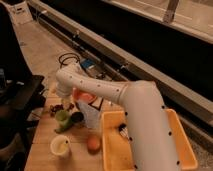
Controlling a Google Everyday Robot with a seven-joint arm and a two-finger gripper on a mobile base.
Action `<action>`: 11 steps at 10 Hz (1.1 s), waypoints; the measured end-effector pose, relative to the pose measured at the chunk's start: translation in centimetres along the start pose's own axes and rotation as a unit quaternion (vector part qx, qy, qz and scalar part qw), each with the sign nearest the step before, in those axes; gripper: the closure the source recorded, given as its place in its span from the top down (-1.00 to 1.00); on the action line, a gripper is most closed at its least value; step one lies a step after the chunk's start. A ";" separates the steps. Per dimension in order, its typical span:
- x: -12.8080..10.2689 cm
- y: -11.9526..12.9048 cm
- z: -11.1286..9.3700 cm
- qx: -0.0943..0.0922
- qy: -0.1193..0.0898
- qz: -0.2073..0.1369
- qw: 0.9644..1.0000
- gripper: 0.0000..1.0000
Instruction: Place grapes in metal cup
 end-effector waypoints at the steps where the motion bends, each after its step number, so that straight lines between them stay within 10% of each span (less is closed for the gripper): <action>1: 0.1 -0.4 0.3 -0.009 0.005 0.000 1.000 0.60; 7: 1.1 2.0 4.7 -0.054 -0.008 0.031 0.998 0.56; 11: 1.0 2.4 5.3 -0.064 -0.007 0.048 0.997 -0.24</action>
